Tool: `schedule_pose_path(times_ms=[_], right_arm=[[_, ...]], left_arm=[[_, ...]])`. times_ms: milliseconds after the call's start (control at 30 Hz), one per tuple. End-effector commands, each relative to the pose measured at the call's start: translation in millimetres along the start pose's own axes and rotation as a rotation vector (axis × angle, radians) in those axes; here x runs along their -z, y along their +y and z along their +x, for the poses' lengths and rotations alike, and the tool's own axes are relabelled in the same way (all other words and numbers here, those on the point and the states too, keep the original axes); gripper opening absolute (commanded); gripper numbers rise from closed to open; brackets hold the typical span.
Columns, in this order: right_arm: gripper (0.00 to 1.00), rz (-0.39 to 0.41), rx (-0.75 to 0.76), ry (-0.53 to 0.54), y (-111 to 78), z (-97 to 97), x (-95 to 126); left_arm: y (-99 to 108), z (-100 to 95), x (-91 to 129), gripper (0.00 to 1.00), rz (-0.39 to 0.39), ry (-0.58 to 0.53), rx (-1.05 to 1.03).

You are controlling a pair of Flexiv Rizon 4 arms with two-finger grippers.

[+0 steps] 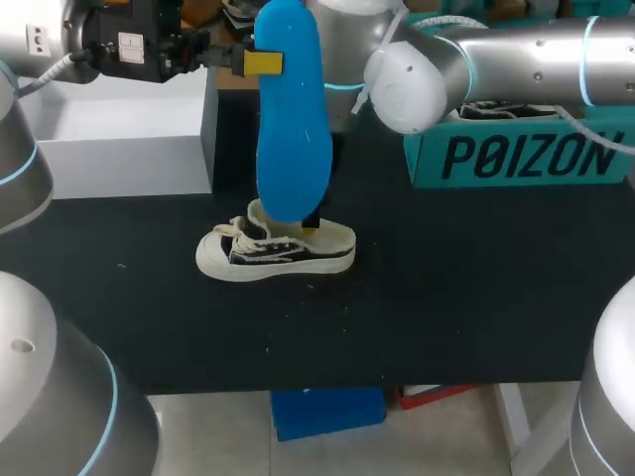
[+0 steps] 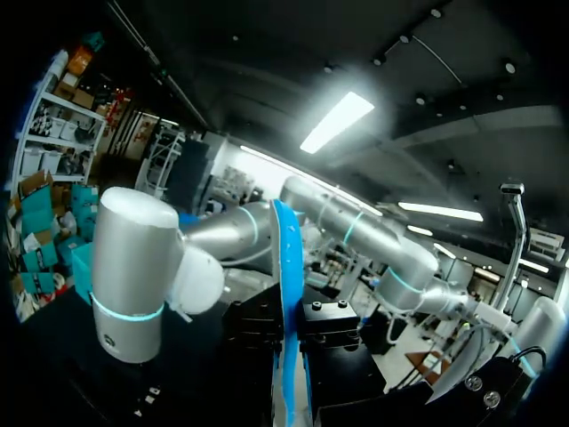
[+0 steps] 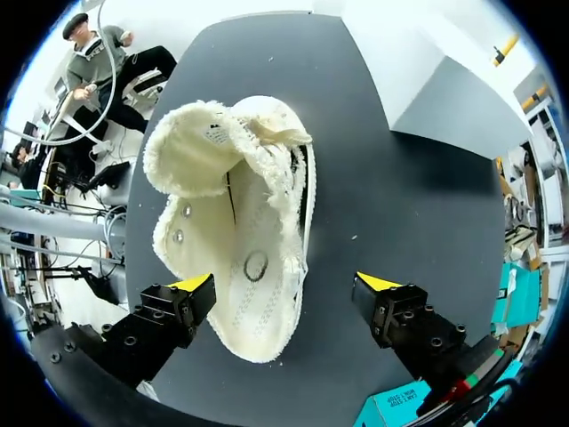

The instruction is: Take the shoe out of the shoebox, open the shoe tongue, remove and reinsert the insole, then place the shoe into the shoebox

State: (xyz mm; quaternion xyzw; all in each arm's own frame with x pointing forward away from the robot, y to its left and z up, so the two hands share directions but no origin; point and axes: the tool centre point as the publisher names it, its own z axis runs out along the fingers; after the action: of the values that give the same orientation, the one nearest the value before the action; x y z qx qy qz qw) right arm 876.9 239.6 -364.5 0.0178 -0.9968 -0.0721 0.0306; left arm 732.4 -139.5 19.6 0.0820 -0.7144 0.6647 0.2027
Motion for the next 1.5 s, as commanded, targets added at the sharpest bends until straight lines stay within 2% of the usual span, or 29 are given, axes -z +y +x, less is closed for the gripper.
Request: schedule_pose_path(times_ms=[33,267,433,833,867,900,933,1000,1500], right_arm=[[1.0,0.176,0.003,0.001,10.4,-4.1,-9.4],[1.0,0.166,0.016,-0.005,16.0,-11.6,-20.2],[1.0,0.128,0.015,0.007,17.3,-14.9,-31.8],[1.0,0.094,-0.005,0.004,14.0,-11.5,-45.2],[0.74,0.095,-0.007,0.004,13.8,-10.8,-46.1],[0.19,0.103,-0.009,-0.001,14.0,-10.0,-46.8],[0.0,0.105,-0.006,0.001,14.3,-9.4,-47.6],[0.0,0.103,0.036,0.028,16.9,-9.4,-49.6],[0.0,0.103,0.036,0.028,16.9,-9.4,-49.6]], left_arm=[[0.9,-0.2,-1.1,0.0,0.001,-0.002,-0.001],[0.9,-0.2,-1.1,0.0,0.001,-0.002,-0.001],[0.9,-0.2,-1.1,0.0,0.001,-0.002,-0.001],[0.9,-0.2,-1.1,0.0,0.001,-0.002,-0.001],[0.9,-0.2,-1.1,0.0,0.001,-0.002,-0.001],[0.9,-0.2,-1.1,0.0,0.001,-0.002,-0.001],[0.9,-0.2,-1.1,0.0,0.001,-0.002,-0.001],[0.9,-0.2,-1.1,0.0,0.001,-0.002,-0.001],[0.9,-0.2,-1.1,0.0,0.001,-0.002,-0.001]])
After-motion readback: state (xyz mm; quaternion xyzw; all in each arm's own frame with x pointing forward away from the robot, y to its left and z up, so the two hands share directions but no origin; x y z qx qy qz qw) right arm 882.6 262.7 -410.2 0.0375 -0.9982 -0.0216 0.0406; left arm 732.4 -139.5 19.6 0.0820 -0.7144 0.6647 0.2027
